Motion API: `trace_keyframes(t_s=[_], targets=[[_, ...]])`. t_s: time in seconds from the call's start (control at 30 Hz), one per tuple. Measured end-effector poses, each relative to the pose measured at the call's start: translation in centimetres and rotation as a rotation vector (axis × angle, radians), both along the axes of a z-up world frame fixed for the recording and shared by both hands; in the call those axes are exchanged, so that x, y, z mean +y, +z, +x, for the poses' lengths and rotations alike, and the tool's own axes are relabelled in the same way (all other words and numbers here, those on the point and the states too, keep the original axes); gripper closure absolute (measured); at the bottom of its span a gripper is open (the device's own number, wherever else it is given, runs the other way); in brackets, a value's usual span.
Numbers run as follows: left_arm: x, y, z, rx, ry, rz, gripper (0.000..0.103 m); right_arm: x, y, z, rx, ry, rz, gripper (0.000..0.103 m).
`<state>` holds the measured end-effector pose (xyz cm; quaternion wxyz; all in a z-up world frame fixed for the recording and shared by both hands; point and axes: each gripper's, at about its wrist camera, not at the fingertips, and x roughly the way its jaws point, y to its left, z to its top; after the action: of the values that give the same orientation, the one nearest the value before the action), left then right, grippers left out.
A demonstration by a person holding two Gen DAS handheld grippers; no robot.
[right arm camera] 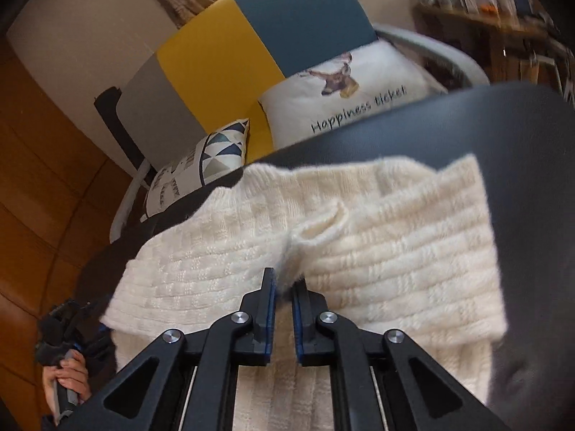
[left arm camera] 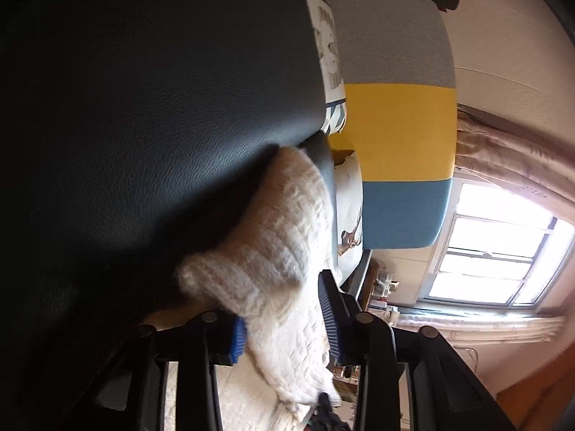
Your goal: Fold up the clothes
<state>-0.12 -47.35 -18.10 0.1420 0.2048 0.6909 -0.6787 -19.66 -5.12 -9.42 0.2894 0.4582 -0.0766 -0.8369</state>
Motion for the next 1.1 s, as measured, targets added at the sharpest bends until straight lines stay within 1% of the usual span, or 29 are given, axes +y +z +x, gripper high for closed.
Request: trace_keyframes(t_s=[0.03, 0.07, 0.1, 0.13, 0.17, 0.2, 0.23, 0.27, 0.3, 0.33, 0.37, 0.4, 0.43, 0.5, 0.53, 0.6, 0.7, 0.73, 0.77, 0.8, 0.9, 0.93, 0.97, 1.0, 1.03, 1.07, 1.1], targets=[[-0.1, 0.9, 0.0, 0.004, -0.009, -0.060, 0.078, 0.3, 1.1, 0.1, 0.042, 0.005, 0.027, 0.096], [-0.1, 2.4, -0.2, 0.013, -0.034, -0.146, 0.078, 0.4, 1.7, 0.0, 0.068, 0.010, 0.051, 0.096], [0.1, 3.6, -0.4, 0.018, -0.065, -0.220, 0.078, 0.6, 1.3, -0.2, 0.060, 0.008, 0.068, 0.096], [0.5, 4.3, -0.9, 0.010, -0.096, -0.267, 0.078, 0.7, 0.5, -0.4, 0.040, 0.003, 0.081, 0.096], [0.7, 4.4, -1.3, -0.003, -0.115, -0.288, 0.078, 0.8, -0.2, -0.6, 0.021, -0.001, 0.095, 0.096], [0.7, 4.0, -1.7, -0.011, -0.136, -0.275, 0.078, 0.9, -1.0, -0.9, 0.002, -0.006, 0.109, 0.096], [0.6, 3.1, -2.1, -0.024, -0.152, -0.231, 0.078, 1.0, -1.7, -1.1, -0.017, -0.010, 0.122, 0.096], [0.5, 2.0, -2.3, -0.037, -0.155, -0.178, 0.075, 1.1, -2.5, -1.3, -0.036, -0.015, 0.136, 0.096], [0.5, 1.0, -2.2, -0.042, -0.151, -0.134, 0.074, 1.6, -3.4, -1.4, -0.069, -0.026, 0.108, 0.096], [0.4, 0.0, -2.2, -0.047, -0.148, -0.089, 0.074, 2.1, -4.5, -1.5, -0.120, -0.037, 0.050, 0.092], [0.5, -0.7, -2.1, -0.053, -0.145, -0.064, 0.074, 2.8, -5.1, -1.3, -0.155, -0.049, -0.025, 0.092], [0.7, -1.1, -1.9, -0.060, -0.145, -0.065, 0.074, 3.6, -5.6, -1.0, -0.182, -0.063, -0.104, 0.086], [0.8, -1.3, -1.9, -0.061, -0.149, -0.064, 0.074, 4.4, -6.0, -0.7, -0.209, -0.077, -0.182, 0.075], [1.1, -1.7, -1.6, -0.059, -0.155, -0.058, 0.073, 5.5, -6.7, 0.3, -0.242, -0.093, -0.284, 0.074], [1.1, -1.7, -1.5, -0.061, -0.157, -0.060, 0.073, 5.7, -7.0, 0.7, -0.259, -0.083, -0.311, 0.072], [1.2, -1.5, -1.5, -0.069, -0.166, -0.071, 0.073, 6.0, -7.4, 1.5, -0.266, -0.079, -0.341, 0.068], [1.3, -1.4, -1.8, -0.083, -0.182, -0.095, 0.072, 6.7, -7.9, 1.7, -0.280, -0.127, -0.404, 0.060], [1.2, -1.4, -1.7, -0.085, -0.184, -0.096, 0.072, 6.7, -7.8, 1.6, -0.280, -0.140, -0.398, 0.060], [1.1, -1.5, -1.6, -0.084, -0.186, -0.095, 0.072, 6.5, -7.5, 1.5, -0.267, -0.144, -0.366, 0.060], [1.0, -1.5, -1.5, -0.084, -0.188, -0.094, 0.072, 6.4, -7.3, 1.3, -0.258, -0.135, -0.363, 0.060], [0.9, -1.7, -1.4, -0.082, -0.194, -0.084, 0.072, 6.0, -6.7, 0.9, -0.241, -0.098, -0.393, 0.060], [0.9, -1.8, -1.4, -0.083, -0.196, -0.081, 0.072, 6.1, -6.5, 0.7, -0.260, -0.089, -0.438, 0.060], [0.9, -1.8, -1.4, -0.085, -0.198, -0.081, 0.072, 5.9, -6.3, 0.6, -0.289, -0.084, -0.441, 0.060], [1.0, -1.8, -1.5, -0.087, -0.199, -0.083, 0.072, 5.4, -5.4, 0.8, -0.255, -0.083, -0.345, 0.062], [1.0, -1.8, -1.6, -0.089, -0.201, -0.085, 0.072, 4.4, -3.7, 1.8, -0.118, -0.068, -0.182, 0.062], [1.1, -1.7, -1.7, -0.091, -0.203, -0.088, 0.072, 3.2, -1.9, 3.1, 0.049, -0.047, -0.005, 0.062], [1.1, -1.7, -1.7, -0.092, -0.204, -0.089, 0.072, 2.5, -0.9, 4.1, 0.138, -0.035, 0.091, 0.062]])
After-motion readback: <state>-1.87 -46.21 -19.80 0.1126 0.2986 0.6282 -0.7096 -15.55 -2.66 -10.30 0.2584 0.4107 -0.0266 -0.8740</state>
